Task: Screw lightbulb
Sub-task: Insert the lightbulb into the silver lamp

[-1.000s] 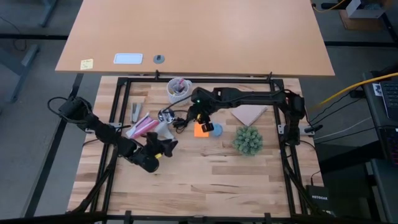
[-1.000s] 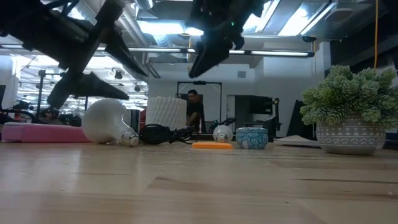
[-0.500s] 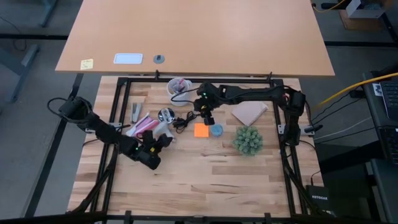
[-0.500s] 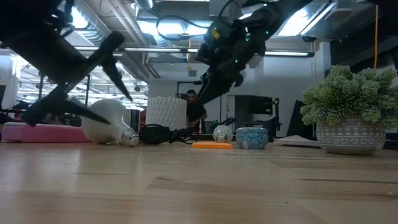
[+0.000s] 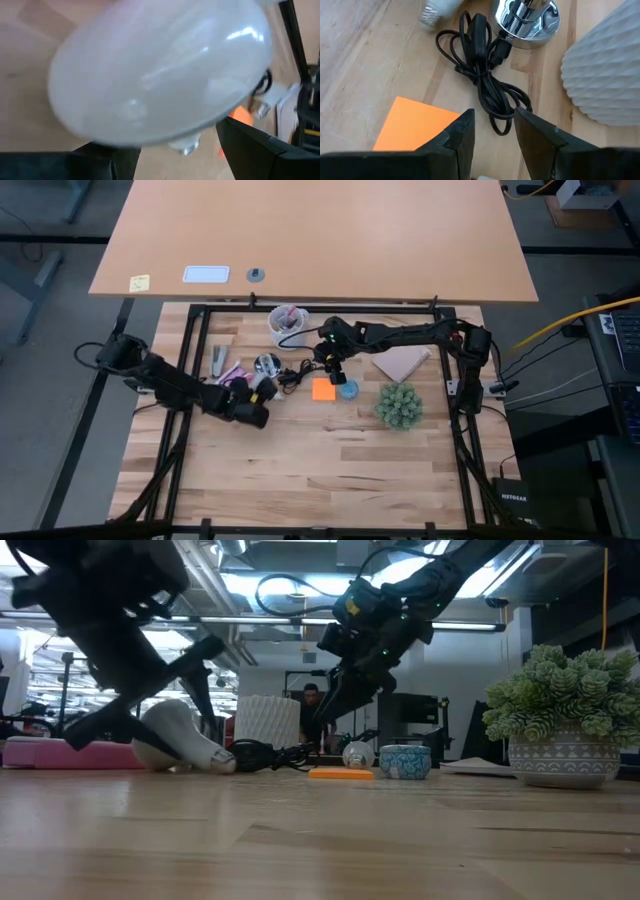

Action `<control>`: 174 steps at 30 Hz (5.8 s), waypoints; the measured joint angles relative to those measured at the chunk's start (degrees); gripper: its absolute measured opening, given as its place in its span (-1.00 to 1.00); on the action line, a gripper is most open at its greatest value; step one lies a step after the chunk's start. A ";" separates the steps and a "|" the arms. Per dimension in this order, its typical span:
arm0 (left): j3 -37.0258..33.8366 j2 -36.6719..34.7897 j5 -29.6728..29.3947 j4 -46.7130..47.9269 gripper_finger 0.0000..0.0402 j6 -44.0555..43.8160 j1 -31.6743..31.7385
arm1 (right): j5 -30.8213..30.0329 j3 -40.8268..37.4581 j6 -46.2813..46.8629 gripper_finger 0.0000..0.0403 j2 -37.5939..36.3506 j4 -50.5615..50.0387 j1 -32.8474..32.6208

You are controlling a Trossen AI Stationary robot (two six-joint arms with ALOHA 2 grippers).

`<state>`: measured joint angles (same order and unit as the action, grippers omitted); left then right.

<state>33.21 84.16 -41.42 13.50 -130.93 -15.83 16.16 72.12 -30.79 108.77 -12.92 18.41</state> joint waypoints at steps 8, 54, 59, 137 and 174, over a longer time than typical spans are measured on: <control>0.06 -0.02 7.84 5.00 0.20 0.30 4.35 | 0.00 0.00 0.00 -0.29 0.02 -0.03 0.00; -0.11 0.07 4.10 -6.79 -0.25 21.46 3.58 | -0.14 0.07 0.04 -0.29 0.09 3.73 -0.01; -0.09 0.07 0.87 -13.92 -0.25 29.00 2.55 | -1.71 0.09 0.79 -0.29 0.09 7.43 -0.02; 0.00 -14.53 -47.87 -9.46 -0.21 74.11 -0.31 | -15.59 0.07 11.00 -0.29 7.98 26.58 -9.59; 0.00 -14.53 -48.60 -9.42 -0.21 76.17 -0.31 | -13.04 -0.11 13.38 -0.29 5.40 5.20 -18.12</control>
<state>33.21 69.63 -90.02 4.08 -54.76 -16.14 3.13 72.01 -17.41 114.17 -7.72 0.30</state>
